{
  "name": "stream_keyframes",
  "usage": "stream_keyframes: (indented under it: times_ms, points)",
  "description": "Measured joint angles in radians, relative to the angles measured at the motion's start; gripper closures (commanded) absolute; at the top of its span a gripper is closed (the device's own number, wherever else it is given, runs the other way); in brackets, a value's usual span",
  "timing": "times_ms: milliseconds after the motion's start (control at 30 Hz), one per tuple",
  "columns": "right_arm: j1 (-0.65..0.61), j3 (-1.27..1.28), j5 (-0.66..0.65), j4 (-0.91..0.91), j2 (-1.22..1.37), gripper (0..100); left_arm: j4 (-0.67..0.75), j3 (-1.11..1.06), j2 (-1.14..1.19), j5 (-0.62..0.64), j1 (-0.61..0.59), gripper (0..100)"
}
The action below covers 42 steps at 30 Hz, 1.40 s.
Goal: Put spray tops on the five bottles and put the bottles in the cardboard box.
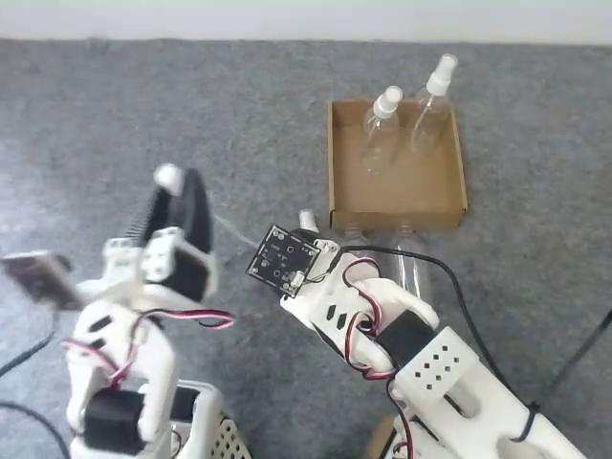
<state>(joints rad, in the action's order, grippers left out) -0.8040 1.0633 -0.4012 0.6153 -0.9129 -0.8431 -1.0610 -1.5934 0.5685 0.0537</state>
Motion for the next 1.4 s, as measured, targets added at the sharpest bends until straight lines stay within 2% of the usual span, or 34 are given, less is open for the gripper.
stream_keyframes:
  times_ms: [133,367,533,633,733,900,1133,1300,1400]
  points:
    - [0.0,0.0,0.0,0.0,-0.005,99.3,0.0,-0.04,0.006,-0.066,0.135,99]
    - [0.0,0.0,0.0,0.0,-0.186,99.3,0.0,-0.041,0.054,-0.075,0.196,99]
    - [0.011,0.006,0.006,0.002,-0.258,99.3,0.011,0.008,0.186,-0.101,0.295,99]
    - [0.043,0.008,0.063,0.003,-0.265,99.3,0.012,0.052,0.279,-0.129,0.333,99]
    - [0.083,0.005,0.13,0.003,-0.269,99.3,0.014,0.094,0.354,-0.132,0.351,99]
    - [0.1,0.005,0.15,0.044,-0.269,99.3,0.014,0.104,0.4,-0.132,0.361,99]
    - [0.107,0.003,0.152,0.074,-0.27,99.3,0.012,0.097,0.416,-0.137,0.358,86]
    - [0.144,-0.02,0.173,0.072,-0.27,99.3,-0.002,0.104,0.416,-0.141,0.358,86]
    - [0.192,-0.034,0.203,0.041,-0.269,99.3,-0.011,0.104,0.423,-0.187,0.365,86]
